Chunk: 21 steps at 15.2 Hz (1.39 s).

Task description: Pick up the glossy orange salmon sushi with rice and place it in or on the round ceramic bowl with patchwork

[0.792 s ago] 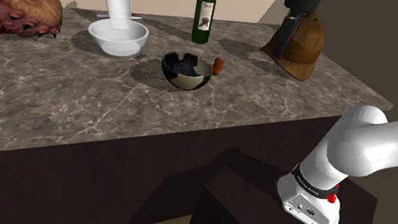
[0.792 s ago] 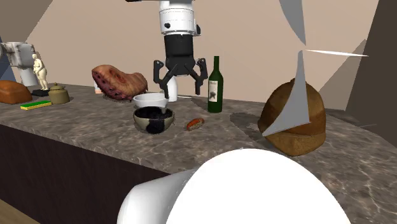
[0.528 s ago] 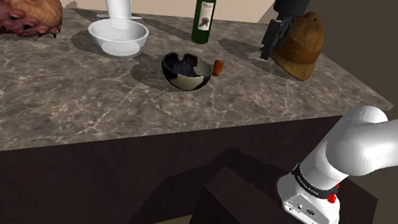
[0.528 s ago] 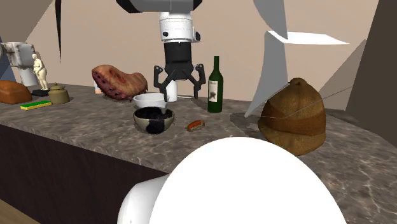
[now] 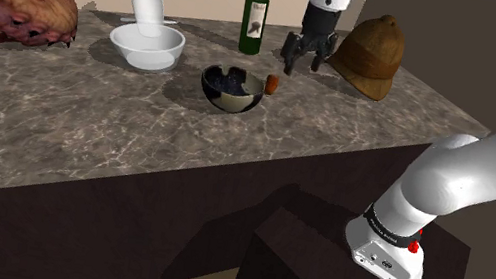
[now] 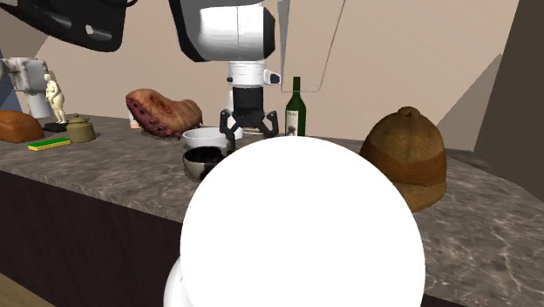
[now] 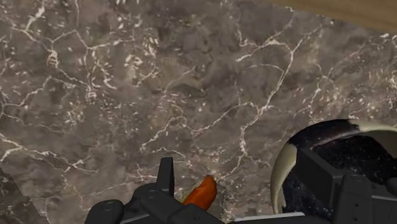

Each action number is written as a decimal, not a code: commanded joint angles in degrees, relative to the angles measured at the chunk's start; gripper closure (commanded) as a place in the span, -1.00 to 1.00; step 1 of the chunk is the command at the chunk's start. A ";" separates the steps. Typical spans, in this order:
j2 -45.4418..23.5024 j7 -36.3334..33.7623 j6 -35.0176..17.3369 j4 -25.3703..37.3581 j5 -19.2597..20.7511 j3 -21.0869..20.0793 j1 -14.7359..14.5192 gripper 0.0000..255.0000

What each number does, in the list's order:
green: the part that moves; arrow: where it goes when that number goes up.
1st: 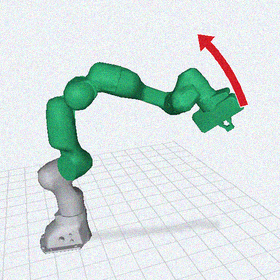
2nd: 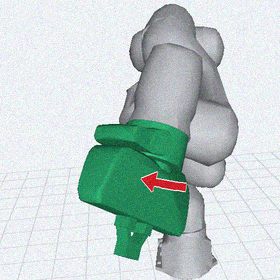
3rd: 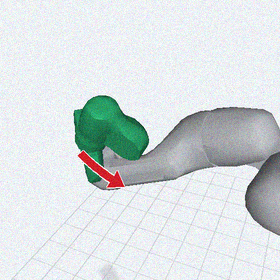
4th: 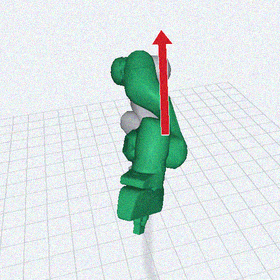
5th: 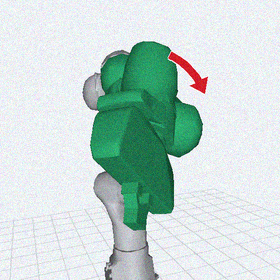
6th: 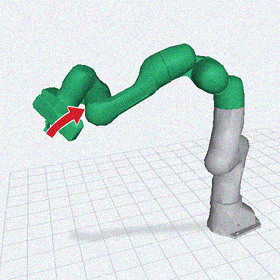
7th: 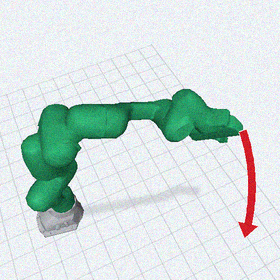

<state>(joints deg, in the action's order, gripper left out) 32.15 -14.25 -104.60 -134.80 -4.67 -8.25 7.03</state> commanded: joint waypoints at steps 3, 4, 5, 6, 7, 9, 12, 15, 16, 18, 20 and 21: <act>-6.74 -9.53 -7.43 1.04 -0.62 -1.34 3.32 -1.00; -8.46 -11.82 -9.18 1.40 -0.64 -1.57 4.11 -1.00; -10.17 -14.10 -10.88 1.80 -0.62 -1.77 4.90 -1.00; -11.88 -16.37 -12.55 2.23 -0.57 -1.96 5.71 -1.00; -13.58 -18.65 -14.18 2.69 -0.46 -2.08 6.45 -1.00; -16.94 -23.18 -17.32 3.68 -0.15 -2.20 7.91 -1.00; -20.05 -26.96 -20.60 4.14 0.23 -2.18 9.01 -1.00; -21.25 -27.08 -22.96 2.97 0.36 -2.33 8.99 -1.00; -21.68 -27.13 -23.75 2.61 0.41 -2.38 8.98 -1.00; -22.57 -27.23 -25.33 1.91 0.52 -2.48 8.98 -1.00; -22.83 -27.26 -25.79 1.72 0.55 -2.51 8.97 -1.00; -22.83 -27.26 -25.79 1.72 0.56 -2.51 8.97 -1.00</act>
<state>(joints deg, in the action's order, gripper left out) 9.42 -41.50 -130.17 -132.99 -4.13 -10.75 16.00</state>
